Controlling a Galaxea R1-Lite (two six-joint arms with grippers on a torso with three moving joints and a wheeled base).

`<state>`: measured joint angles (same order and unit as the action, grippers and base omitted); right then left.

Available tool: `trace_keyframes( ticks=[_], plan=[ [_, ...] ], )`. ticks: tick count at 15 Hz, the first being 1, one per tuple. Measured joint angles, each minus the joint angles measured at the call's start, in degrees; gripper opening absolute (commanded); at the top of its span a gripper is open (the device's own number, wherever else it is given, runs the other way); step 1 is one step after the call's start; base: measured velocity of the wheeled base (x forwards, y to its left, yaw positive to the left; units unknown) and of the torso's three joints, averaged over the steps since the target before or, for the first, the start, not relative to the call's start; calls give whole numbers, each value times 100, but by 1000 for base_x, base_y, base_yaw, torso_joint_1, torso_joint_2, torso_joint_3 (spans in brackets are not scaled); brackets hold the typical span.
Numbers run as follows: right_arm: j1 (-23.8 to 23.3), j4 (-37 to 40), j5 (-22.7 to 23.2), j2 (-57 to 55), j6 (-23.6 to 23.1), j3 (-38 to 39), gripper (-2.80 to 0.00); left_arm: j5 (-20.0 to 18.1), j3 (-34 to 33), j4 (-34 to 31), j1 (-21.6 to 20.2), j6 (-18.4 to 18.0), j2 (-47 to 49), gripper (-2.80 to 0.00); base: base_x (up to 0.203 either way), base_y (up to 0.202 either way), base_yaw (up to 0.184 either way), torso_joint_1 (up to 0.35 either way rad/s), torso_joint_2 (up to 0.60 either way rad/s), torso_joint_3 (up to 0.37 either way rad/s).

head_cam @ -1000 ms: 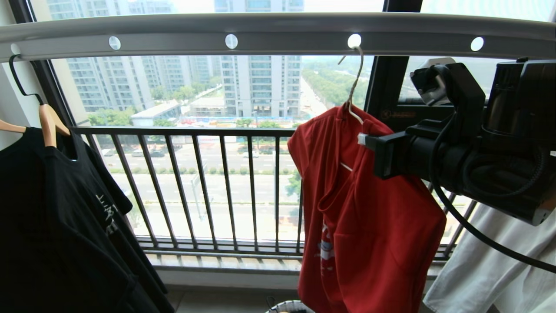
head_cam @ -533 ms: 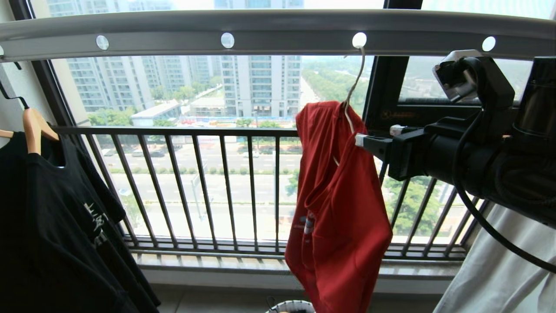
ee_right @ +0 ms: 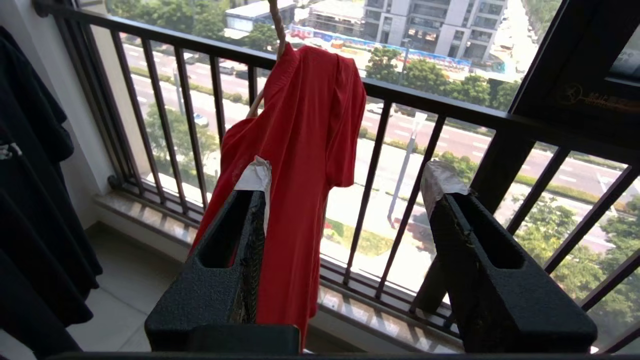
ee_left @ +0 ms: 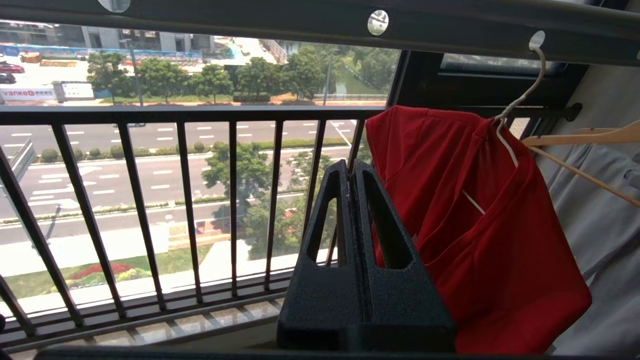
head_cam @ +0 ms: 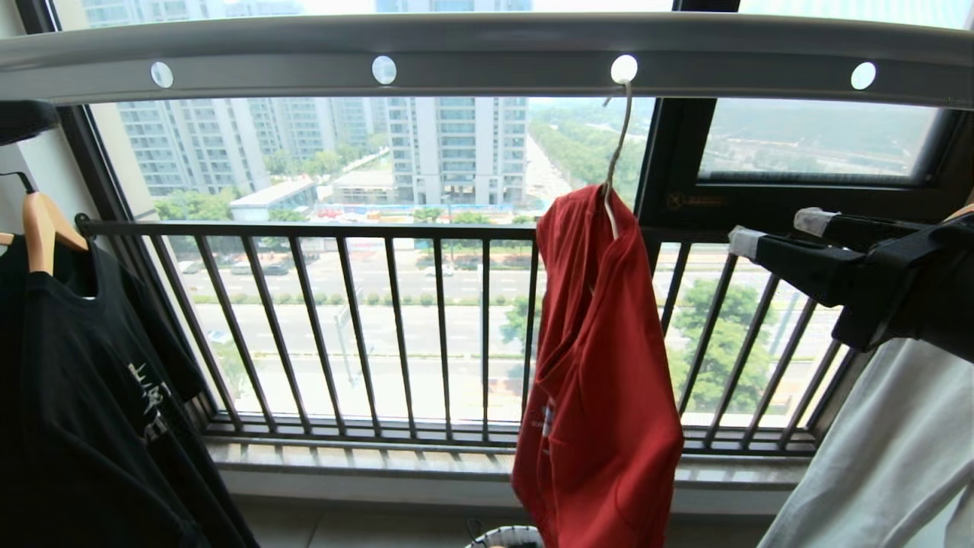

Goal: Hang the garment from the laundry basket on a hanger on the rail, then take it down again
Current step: Take the clothes off the clothes rack

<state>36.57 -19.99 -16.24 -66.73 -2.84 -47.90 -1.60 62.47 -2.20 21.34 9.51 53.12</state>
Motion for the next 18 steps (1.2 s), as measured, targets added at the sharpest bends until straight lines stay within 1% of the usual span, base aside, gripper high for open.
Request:
trace_keyframes(
  ticks=[2,4,7,9,11,13,15,18],
  plan=[
    [-22,48,-11,410,-11,258,-280,0,-29,0,2,-1,99,-280,0,0,0,0,0,0],
    [-33,288,-15,658,-11,372,-280,-7,-63,-10,4,-8,174,-280,0,0,0,0,0,0],
    [-38,455,-24,818,-10,388,-280,-7,-64,-10,15,-18,208,-280,0,0,0,0,0,0],
    [-38,696,-15,883,9,376,-280,-7,-41,0,26,-15,208,-280,0,0,0,0,0,0],
    [-33,742,-2,880,3,234,-280,-7,-26,12,26,-12,205,-280,0,0,0,0,0,0],
    [-20,719,156,809,-57,123,-280,-6,-24,-5,29,-48,192,-280,0,0,0,0,0,0],
    [-5,712,490,649,-157,21,-280,-7,-41,-21,29,-188,181,-280,0,0,0,0,0,0],
    [0,701,553,254,-279,-297,-280,3,-48,-1,29,-201,183,-280,0,0,0,0,0,0]
  ],
)
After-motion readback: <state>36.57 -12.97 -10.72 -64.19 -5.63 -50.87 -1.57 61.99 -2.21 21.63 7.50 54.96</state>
